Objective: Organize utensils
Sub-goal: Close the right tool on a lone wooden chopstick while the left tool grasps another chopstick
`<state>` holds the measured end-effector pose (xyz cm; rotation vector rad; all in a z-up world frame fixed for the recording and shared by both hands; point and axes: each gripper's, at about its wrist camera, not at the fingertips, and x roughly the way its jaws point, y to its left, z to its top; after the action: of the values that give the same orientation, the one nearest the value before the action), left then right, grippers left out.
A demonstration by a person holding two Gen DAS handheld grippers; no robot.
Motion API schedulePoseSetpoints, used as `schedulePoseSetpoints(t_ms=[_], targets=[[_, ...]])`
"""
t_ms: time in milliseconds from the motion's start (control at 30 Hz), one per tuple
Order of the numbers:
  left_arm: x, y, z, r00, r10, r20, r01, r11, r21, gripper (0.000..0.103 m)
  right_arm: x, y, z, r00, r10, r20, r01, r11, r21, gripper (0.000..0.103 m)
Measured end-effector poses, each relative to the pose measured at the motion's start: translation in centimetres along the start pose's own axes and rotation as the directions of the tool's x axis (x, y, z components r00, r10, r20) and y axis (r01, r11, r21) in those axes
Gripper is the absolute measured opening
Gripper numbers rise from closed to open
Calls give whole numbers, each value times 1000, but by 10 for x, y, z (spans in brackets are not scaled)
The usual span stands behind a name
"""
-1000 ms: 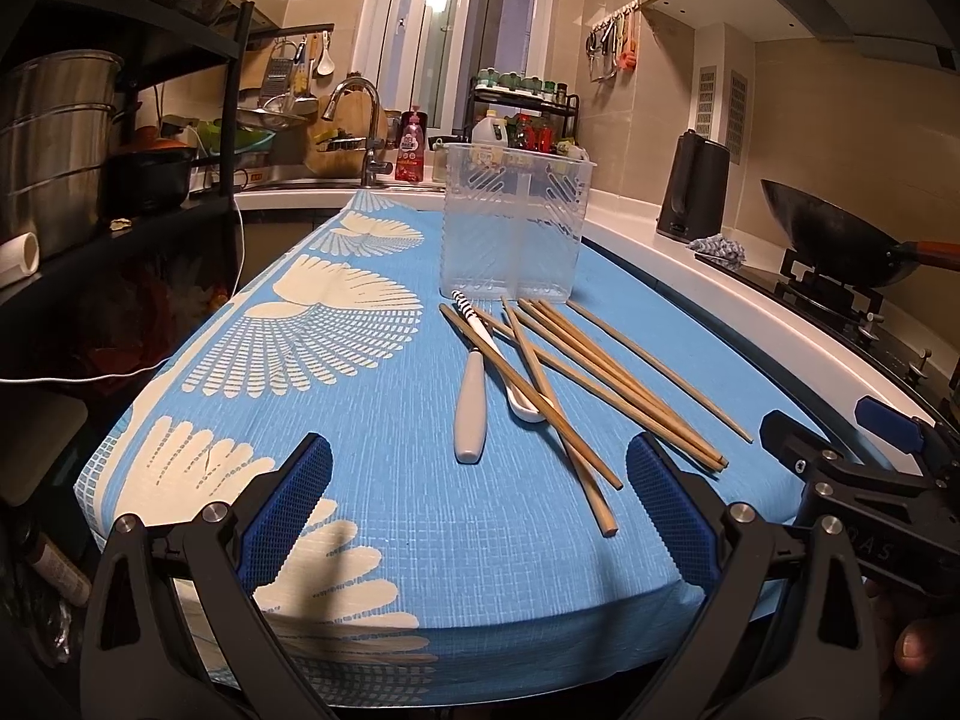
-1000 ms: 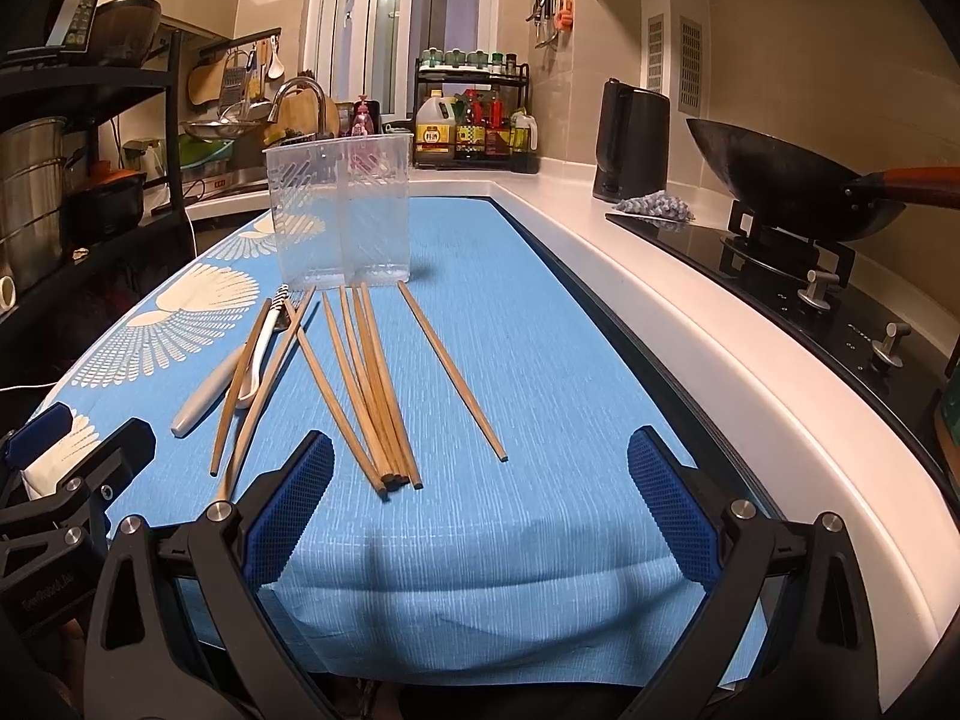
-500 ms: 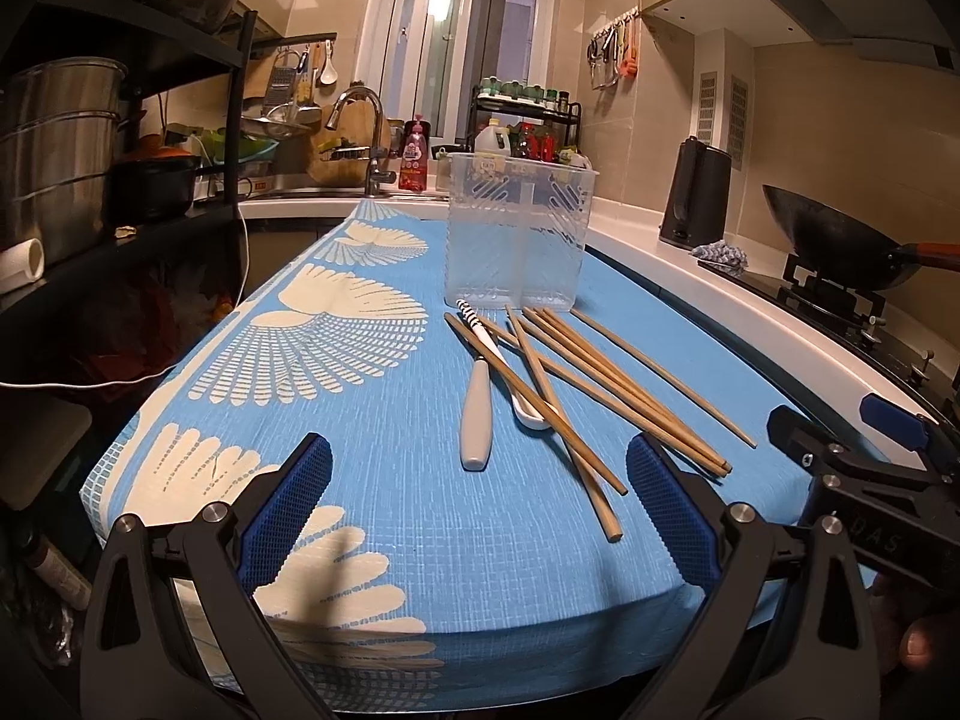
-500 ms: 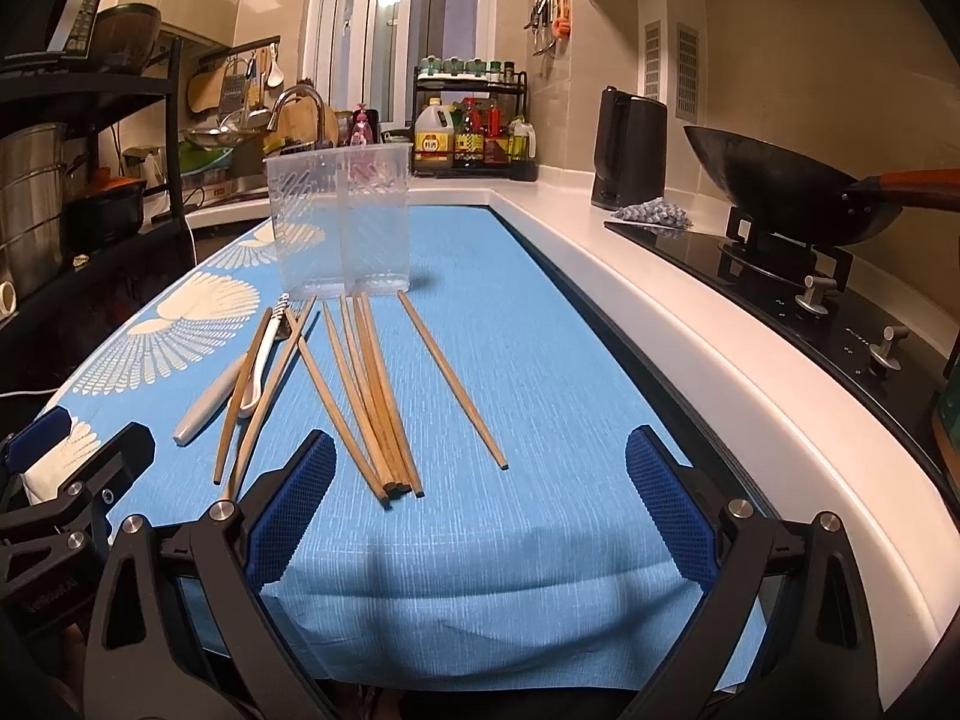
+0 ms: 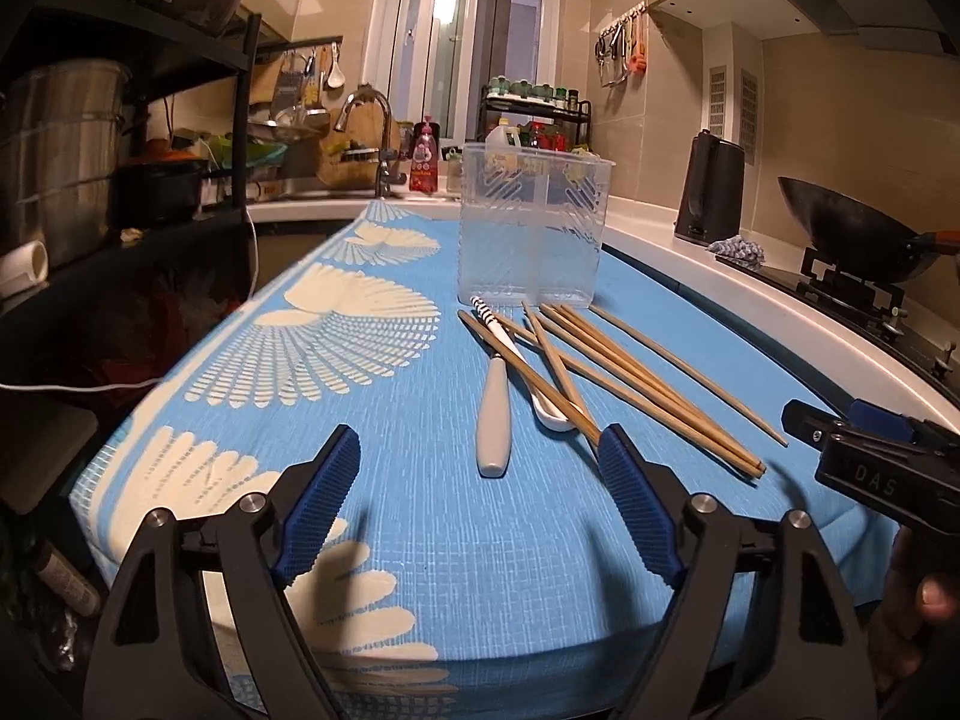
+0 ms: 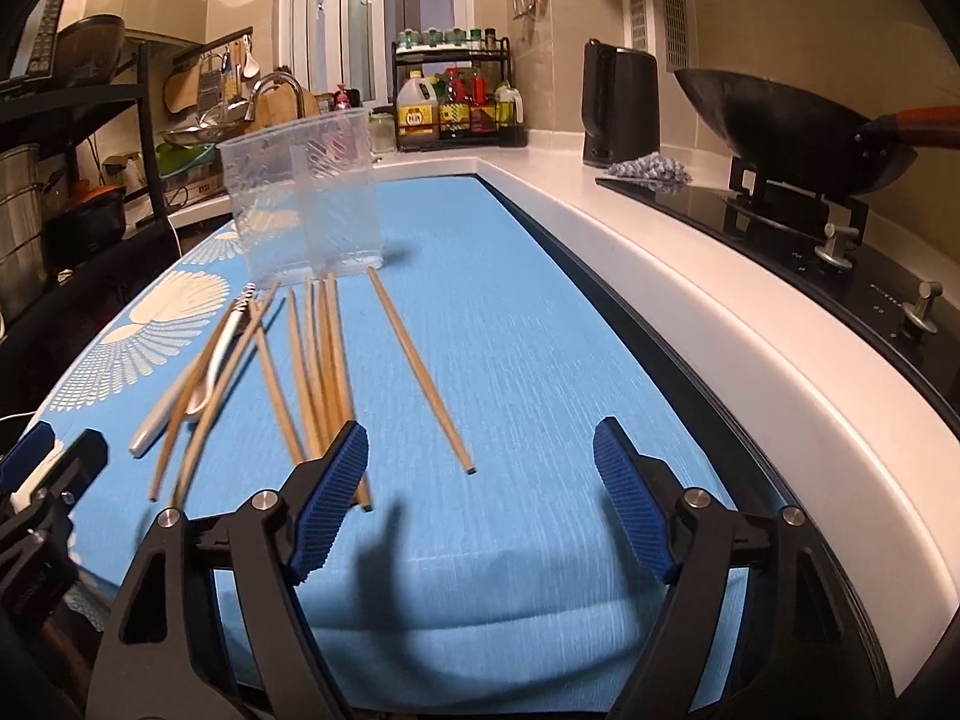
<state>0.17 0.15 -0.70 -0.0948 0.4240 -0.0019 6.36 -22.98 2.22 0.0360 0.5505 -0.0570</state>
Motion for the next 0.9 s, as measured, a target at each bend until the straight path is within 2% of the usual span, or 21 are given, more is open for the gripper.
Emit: schedulePoseSetpoints(t_ms=[67, 200, 333, 433, 533, 600, 667, 700, 733, 800, 833, 900], targets=[[9, 4, 0, 999, 6, -31, -6, 1000, -15, 69, 8, -1, 2, 1000, 9, -11, -9, 1000, -3, 72], [20, 9, 3, 998, -4, -70, 1, 999, -47, 62, 23, -1, 4, 999, 31, -41, -31, 999, -21, 61], [12, -1, 9, 997, -54, -47, 52, 997, -55, 62, 33, -3, 1, 996, 54, -70, -56, 998, -23, 49], [10, -17, 13, 991, -118, -64, 113, 991, -75, 62, 32, 0, -1, 997, 62, -56, -65, 997, -46, 42], [17, -39, 15, 988, -102, -115, 97, 994, -43, 61, 32, 2, 0, 996, 74, -51, -77, 995, -63, 31], [27, -48, 13, 983, -63, -171, 58, 998, -33, 53, 31, 5, -1, 993, 102, -53, -105, 992, -75, 15], [36, -50, 12, 977, -26, -213, 18, 999, -38, 41, 29, 8, -2, 993, 110, -52, -114, 989, -94, 7], [39, -49, 10, 973, -19, -232, 9, 999, -44, 37, 28, 10, -2, 992, 113, -50, -118, 988, -101, 7], [42, -48, 9, 969, -2, -247, -10, 999, -48, 28, 27, 11, -3, 991, 121, -51, -126, 987, -103, 7], [41, -44, 7, 968, 11, -251, -25, 998, -53, 20, 26, 11, -3, 990, 132, -51, -137, 985, -104, 6], [38, -43, 7, 969, 19, -246, -33, 998, -52, 12, 26, 10, -4, 989, 137, -51, -142, 985, -103, 6], [34, -38, 7, 971, 37, -238, -52, 997, -57, 10, 25, 9, -3, 988, 143, -53, -147, 984, -97, 6]])
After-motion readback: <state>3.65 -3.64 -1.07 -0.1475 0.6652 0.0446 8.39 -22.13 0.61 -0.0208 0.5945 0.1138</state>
